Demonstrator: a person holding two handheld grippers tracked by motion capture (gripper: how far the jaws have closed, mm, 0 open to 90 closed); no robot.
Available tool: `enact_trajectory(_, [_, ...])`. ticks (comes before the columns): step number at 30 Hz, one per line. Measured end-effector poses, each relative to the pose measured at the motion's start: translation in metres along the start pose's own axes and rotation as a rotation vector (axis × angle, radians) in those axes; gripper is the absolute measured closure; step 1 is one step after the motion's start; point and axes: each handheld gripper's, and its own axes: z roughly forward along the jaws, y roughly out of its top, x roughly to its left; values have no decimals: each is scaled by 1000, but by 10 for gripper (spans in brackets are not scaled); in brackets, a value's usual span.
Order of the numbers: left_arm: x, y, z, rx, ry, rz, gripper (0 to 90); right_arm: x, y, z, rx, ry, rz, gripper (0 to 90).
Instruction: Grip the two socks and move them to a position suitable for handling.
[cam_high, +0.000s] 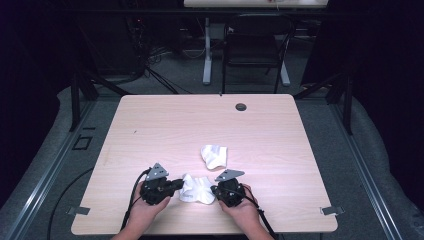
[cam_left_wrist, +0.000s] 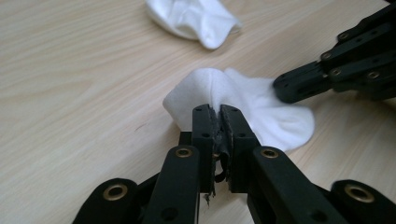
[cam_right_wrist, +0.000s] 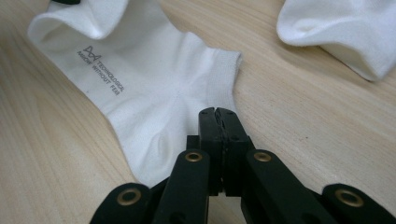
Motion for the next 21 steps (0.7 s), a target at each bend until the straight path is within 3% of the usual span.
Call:
enact_trajectory(7, [15,-12,-4,48,40,-23,808,2,-1,-1,2,-5,-2,900])
enact_trajectory(11, [19,-9,-19,-16,61,-35,773,2,-1,-2,13,-6,-3,900])
enact_trajectory(13, [19,-4,-25,-47,51,-41,771,2,-1,-2,11,-4,2,900])
enact_trajectory(17, [15,-1,-24,-66,17,-22,753,2,-1,-3,19,-7,-5,900])
enact_trajectory(21, [11,-5,-17,-25,23,15,726,3,-1,-4,23,-10,-2,900])
